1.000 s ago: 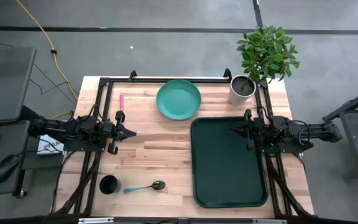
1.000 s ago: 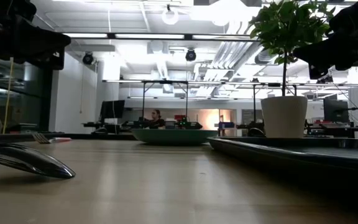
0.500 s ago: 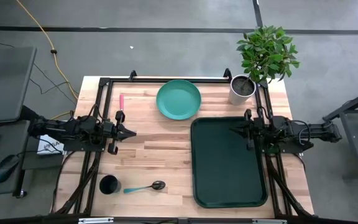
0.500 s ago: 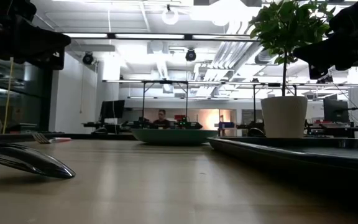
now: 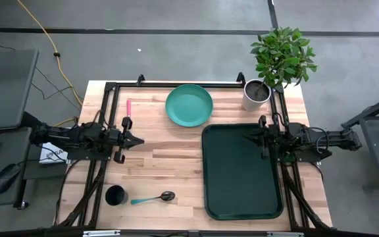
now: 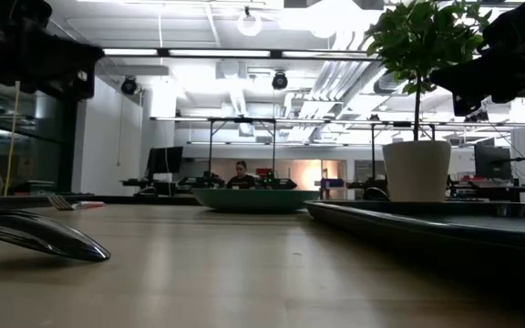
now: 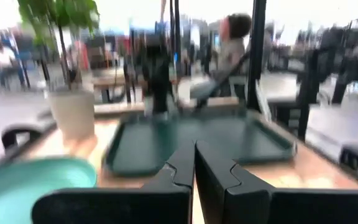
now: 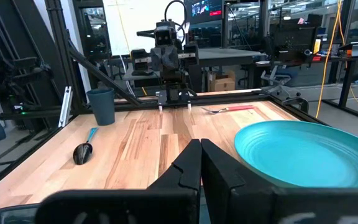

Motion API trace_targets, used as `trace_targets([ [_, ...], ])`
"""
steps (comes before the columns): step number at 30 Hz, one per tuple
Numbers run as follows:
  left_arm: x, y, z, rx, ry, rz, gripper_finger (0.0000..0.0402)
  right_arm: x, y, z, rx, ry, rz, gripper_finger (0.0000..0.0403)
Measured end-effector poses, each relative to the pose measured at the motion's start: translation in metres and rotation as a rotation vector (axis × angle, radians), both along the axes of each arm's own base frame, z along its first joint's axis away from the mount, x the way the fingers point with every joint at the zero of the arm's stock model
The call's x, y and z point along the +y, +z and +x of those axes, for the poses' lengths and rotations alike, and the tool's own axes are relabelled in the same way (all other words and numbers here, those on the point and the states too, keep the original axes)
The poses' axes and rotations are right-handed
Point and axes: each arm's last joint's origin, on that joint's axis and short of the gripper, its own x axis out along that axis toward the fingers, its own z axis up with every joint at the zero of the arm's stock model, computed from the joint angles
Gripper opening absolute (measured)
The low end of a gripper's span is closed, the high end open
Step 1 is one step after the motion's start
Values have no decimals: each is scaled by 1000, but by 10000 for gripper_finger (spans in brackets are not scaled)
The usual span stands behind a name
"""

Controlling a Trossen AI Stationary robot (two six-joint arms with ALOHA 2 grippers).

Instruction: Pick and place plate/cup/fork/spoon on tray

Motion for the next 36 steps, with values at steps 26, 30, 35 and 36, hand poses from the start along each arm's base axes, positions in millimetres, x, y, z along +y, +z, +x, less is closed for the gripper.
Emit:
trace_targets([
  [26, 29, 128, 115, 363, 602, -340, 2, 0, 0, 0, 0, 0, 0, 0],
  [30, 43, 117, 141, 598, 608, -349, 31, 0, 0, 0, 0, 0, 0, 0],
  [35, 72, 97, 168, 815, 508, -326, 108, 0, 0, 0, 0, 0, 0, 0],
  [36, 78, 93, 174, 843, 484, -301, 126, 0, 0, 0, 0, 0, 0, 0],
])
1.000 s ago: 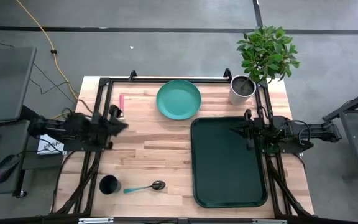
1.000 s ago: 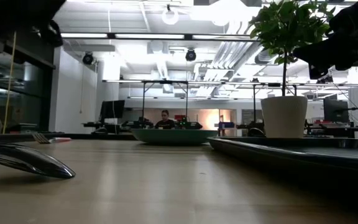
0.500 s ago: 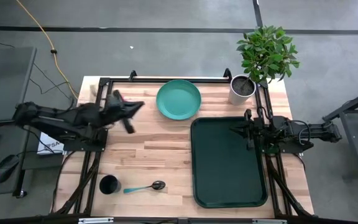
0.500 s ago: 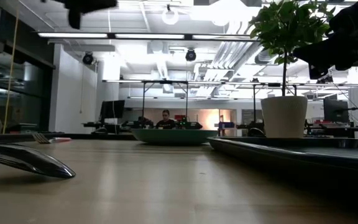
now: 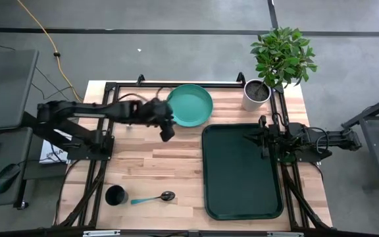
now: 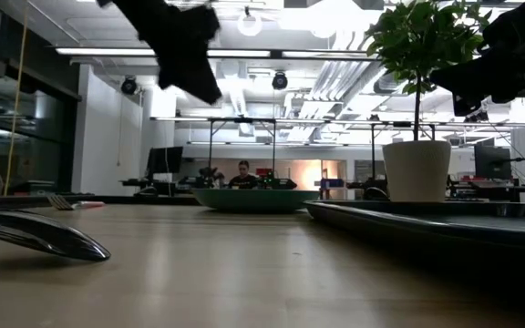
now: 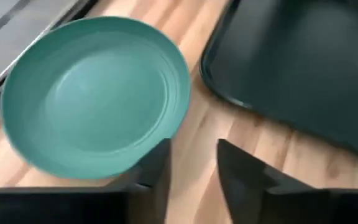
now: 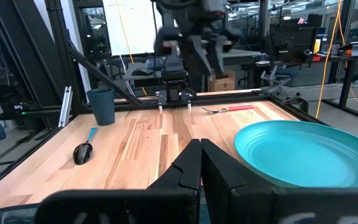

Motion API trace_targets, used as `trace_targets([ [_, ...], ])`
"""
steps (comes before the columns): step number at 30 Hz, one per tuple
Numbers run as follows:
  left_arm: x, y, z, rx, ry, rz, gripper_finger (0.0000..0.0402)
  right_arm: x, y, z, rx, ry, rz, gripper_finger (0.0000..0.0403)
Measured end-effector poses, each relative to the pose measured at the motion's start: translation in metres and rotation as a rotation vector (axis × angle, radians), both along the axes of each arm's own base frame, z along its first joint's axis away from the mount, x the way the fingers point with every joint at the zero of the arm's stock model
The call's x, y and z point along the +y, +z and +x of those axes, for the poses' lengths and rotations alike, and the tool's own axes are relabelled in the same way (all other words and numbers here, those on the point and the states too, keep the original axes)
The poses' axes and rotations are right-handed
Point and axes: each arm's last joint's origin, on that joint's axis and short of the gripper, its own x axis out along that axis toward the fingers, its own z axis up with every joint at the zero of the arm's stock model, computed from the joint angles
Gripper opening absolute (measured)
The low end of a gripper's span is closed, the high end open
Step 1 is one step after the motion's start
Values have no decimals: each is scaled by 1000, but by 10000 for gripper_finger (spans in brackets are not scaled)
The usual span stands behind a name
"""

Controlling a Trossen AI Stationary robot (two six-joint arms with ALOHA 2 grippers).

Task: Pick and place plate/cup/fork/spoon on tray
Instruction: Move the green plate to the top left of the table

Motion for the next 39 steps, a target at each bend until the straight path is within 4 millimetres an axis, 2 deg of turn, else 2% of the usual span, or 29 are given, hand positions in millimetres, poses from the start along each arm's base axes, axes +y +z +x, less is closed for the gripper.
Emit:
trace_targets([
  [5, 23, -25, 24, 163, -209, 85, 202, 0, 0, 0, 0, 0, 0, 0],
  [9, 34, -56, 39, 295, -318, 123, 239, 0, 0, 0, 0, 0, 0, 0],
  [16, 41, -106, 58, 421, -441, 161, 246, 0, 0, 0, 0, 0, 0, 0],
  [22, 51, -133, 65, 489, -371, 209, 238, 0, 0, 0, -1, 0, 0, 0],
  [25, 56, -136, 64, 494, -333, 205, 221, 0, 0, 0, 0, 0, 0, 0],
  [27, 60, -138, 62, 500, -317, 199, 194, 0, 0, 0, 0, 0, 0, 0],
  [34, 71, -135, 56, 528, -259, 215, 24, 0, 0, 0, -1, 0, 0, 0],
  [39, 63, -106, 46, 510, -229, 221, 16, 0, 0, 0, 0, 0, 0, 0],
])
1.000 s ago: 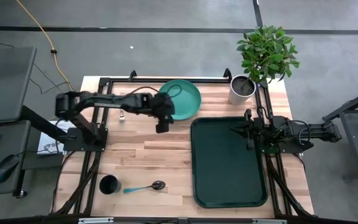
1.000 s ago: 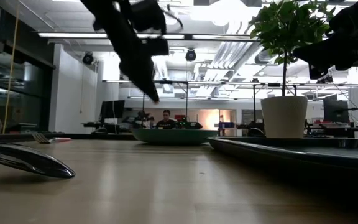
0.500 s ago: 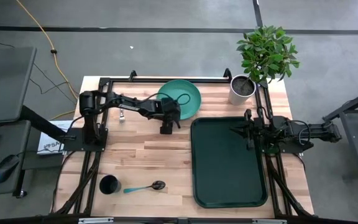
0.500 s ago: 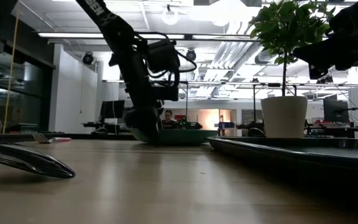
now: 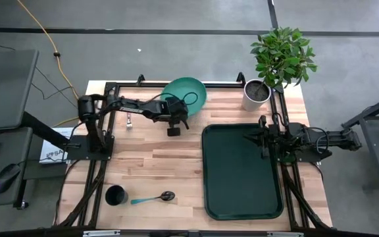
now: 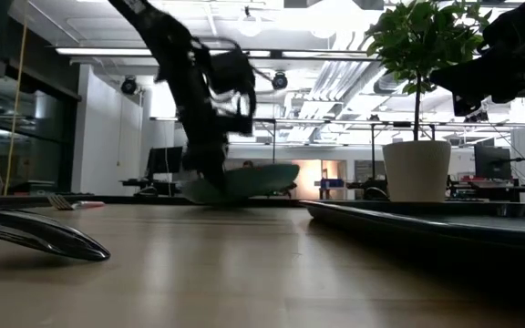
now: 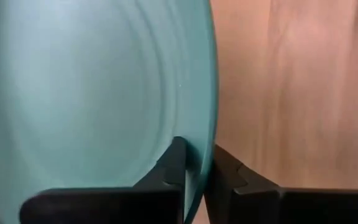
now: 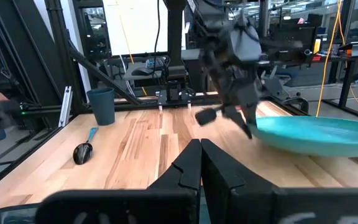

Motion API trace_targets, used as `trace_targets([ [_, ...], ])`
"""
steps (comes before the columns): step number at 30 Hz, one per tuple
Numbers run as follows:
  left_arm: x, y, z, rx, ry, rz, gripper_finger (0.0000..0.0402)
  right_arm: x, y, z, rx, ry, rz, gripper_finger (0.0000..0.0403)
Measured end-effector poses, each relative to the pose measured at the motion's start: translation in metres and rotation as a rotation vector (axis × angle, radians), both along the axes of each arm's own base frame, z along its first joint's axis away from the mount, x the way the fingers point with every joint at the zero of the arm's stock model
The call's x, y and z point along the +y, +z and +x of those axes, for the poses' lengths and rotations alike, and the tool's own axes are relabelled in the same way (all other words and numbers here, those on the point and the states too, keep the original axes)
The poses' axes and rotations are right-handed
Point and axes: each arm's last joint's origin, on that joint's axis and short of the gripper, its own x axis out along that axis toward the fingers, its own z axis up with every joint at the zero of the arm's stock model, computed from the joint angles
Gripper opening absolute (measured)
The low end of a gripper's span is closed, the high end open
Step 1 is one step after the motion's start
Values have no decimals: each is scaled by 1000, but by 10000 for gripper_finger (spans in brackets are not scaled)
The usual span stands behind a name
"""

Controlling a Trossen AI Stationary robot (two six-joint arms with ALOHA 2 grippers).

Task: Pick and place plate/cup/fork/spoon on tray
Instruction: Move the green plate to the top left of the table

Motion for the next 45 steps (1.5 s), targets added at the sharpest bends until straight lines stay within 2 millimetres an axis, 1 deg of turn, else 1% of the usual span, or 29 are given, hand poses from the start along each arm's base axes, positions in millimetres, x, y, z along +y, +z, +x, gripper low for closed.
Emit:
trace_targets([
  [1, -3, 10, -1, -23, 3, 12, 10, 0, 0, 0, -1, 0, 0, 0],
  [3, -9, 32, -10, -61, 44, 16, 4, 0, 0, 0, -1, 0, 0, 0],
  [6, -15, 56, -29, -95, 181, -1, 3, 0, 0, 0, 0, 0, 0, 0],
  [8, -20, 68, -47, -87, 300, -6, 2, 0, 0, 0, 0, 0, 0, 0],
  [10, -26, 71, -62, -80, 386, 6, 1, 0, 0, 0, 0, 0, 0, 0],
  [13, -38, 66, -80, -58, 489, -12, 1, 0, 0, 0, 0, 0, 0, 0],
  [15, -44, 57, -91, -39, 561, -34, 1, 0, 0, 0, 0, 0, 0, 0],
  [17, -48, 45, -98, -9, 596, -38, 1, 0, 0, 0, 0, 0, 0, 0],
  [22, -47, 21, -110, 47, 653, -38, 0, 0, 0, 0, 0, 0, 0, 0],
  [26, -42, 10, -117, 42, 689, -23, 0, 0, 0, 0, 0, 0, 0, 0],
  [29, -40, 8, -118, 36, 698, -21, 3, 0, 0, 0, 0, 0, 0, 0],
  [33, -39, 8, -115, 10, 678, -27, 22, 0, 0, 0, 0, 0, 0, 0],
  [42, -39, 8, -113, -4, 671, -57, 89, 0, 0, 0, 0, 0, 0, 0],
  [45, -39, 8, -113, -20, 699, -66, 111, 0, 0, 0, 0, 0, 0, 0],
])
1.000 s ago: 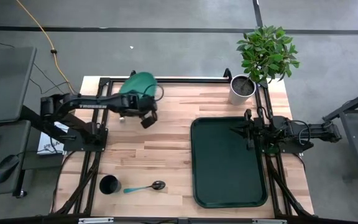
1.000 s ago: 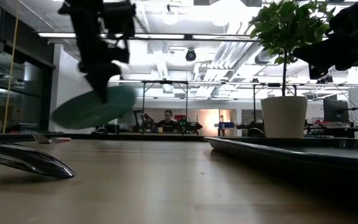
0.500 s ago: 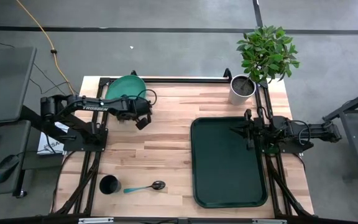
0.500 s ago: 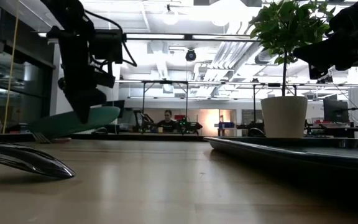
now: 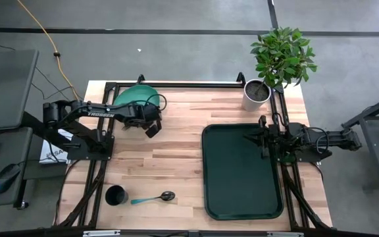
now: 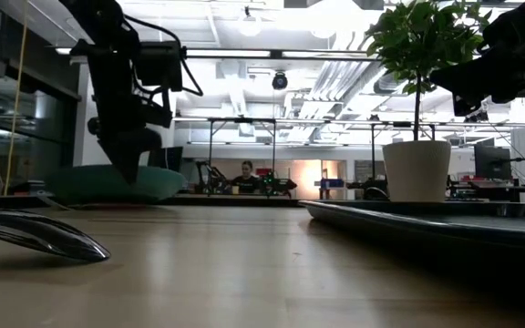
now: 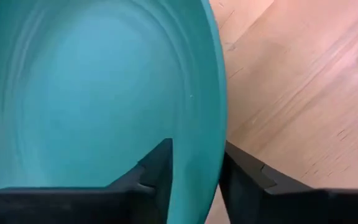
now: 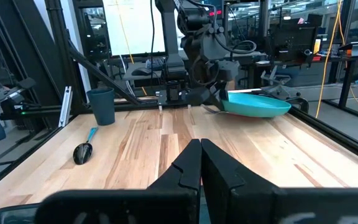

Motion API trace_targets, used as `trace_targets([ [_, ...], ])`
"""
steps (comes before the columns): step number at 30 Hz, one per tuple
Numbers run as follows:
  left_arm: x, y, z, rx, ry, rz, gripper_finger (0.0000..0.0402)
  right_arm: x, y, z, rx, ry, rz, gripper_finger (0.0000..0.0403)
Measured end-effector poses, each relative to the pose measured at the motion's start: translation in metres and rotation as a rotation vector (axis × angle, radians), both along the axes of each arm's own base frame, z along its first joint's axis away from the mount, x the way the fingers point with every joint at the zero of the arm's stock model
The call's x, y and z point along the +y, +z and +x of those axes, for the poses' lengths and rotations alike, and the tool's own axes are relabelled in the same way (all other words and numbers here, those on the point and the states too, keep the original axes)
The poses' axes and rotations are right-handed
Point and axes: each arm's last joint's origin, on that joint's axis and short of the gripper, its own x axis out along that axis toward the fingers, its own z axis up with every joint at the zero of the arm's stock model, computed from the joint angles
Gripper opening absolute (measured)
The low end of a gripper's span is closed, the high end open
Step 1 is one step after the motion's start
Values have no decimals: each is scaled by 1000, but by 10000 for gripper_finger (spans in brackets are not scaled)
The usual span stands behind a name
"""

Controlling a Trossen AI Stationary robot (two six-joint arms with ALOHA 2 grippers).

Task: Pick and place plate/cup/fork/spoon on tray
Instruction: Move the green plate to the top left of the table, then move the green tray to the center of the table

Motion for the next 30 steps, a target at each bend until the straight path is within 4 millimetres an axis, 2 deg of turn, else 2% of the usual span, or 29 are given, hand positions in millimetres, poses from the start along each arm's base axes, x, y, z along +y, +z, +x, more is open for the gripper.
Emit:
trace_targets([
  [12, 2, 17, 14, -136, 20, -83, 179, 0, 0, 0, 0, 0, 0, 0],
  [16, 4, 30, 23, -210, 7, -130, 189, 0, 0, 0, 0, 0, 0, 0],
  [19, 6, 48, 33, -291, -35, -162, 191, 0, 0, 0, 0, 0, 0, 0],
  [24, 10, 94, 54, -469, -147, -176, 191, 0, 0, 0, 0, 0, 0, 0],
  [30, 1, 145, 79, -828, -314, -17, 189, 0, 0, 0, 0, 0, 0, 0],
])
